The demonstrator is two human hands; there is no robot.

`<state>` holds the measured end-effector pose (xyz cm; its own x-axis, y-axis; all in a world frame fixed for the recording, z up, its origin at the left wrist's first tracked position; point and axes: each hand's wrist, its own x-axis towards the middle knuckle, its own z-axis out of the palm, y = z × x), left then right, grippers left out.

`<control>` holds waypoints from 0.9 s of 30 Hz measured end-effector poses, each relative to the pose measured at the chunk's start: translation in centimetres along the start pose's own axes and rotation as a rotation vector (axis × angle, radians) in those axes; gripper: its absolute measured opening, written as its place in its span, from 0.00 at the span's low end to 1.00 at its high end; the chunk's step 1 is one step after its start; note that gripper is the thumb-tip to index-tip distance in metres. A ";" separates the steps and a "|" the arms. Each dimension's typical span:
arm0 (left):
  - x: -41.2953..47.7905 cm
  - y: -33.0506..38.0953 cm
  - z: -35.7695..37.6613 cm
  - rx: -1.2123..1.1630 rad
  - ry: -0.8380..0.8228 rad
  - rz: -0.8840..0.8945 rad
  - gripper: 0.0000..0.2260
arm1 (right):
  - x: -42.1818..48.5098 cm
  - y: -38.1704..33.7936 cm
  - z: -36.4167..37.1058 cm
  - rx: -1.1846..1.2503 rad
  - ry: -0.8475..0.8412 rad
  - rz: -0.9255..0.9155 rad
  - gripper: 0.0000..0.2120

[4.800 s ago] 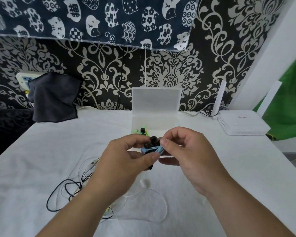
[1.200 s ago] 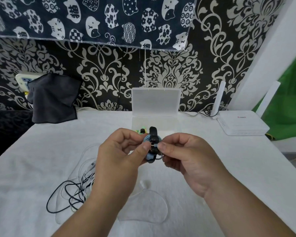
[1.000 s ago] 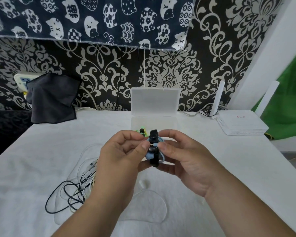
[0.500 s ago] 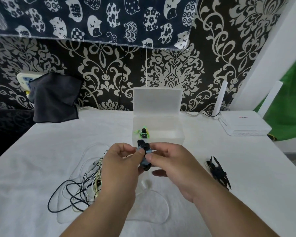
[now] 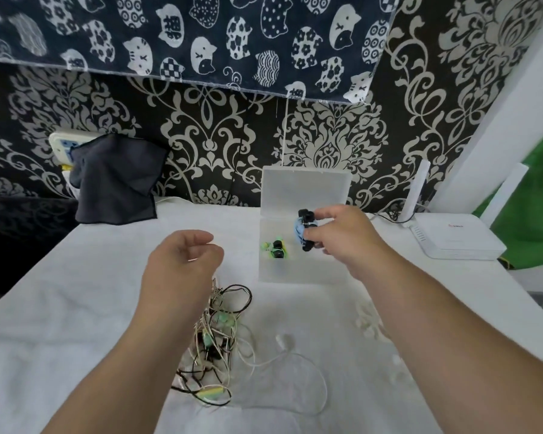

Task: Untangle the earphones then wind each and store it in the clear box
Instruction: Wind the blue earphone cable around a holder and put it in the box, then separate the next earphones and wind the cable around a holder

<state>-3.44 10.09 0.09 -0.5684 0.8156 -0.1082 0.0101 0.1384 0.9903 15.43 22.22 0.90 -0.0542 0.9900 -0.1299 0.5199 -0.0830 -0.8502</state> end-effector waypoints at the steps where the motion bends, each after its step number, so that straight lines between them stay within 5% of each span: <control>1: 0.2 0.0 -0.3 0.011 0.005 0.011 0.07 | 1.2 -0.1 0.3 -0.092 -0.019 0.020 0.07; 6: 0.7 0.0 -1.4 0.059 0.045 0.036 0.08 | 3.4 -0.2 2.2 -0.749 -0.202 0.082 0.16; 10: 1.0 0.0 -1.9 0.037 0.041 0.022 0.09 | 3.9 -0.4 3.4 -0.919 -0.244 0.059 0.18; 17: 1.2 0.2 -2.2 0.045 0.041 0.010 0.10 | 3.8 0.0 3.8 -0.756 -0.235 0.008 0.03; 22: 1.2 0.0 -2.7 0.247 -0.065 0.026 0.07 | -1.1 0.0 2.8 -0.485 0.063 -0.141 0.11; 27: 0.9 -0.8 -3.2 0.668 -0.128 0.109 0.06 | -8.1 1.5 4.8 0.006 -0.225 0.033 0.08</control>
<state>-6.66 8.93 -0.48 -0.4340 0.8988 -0.0611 0.5899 0.3348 0.7348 12.54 13.54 -1.83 -0.2264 0.9364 -0.2680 0.5196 -0.1166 -0.8464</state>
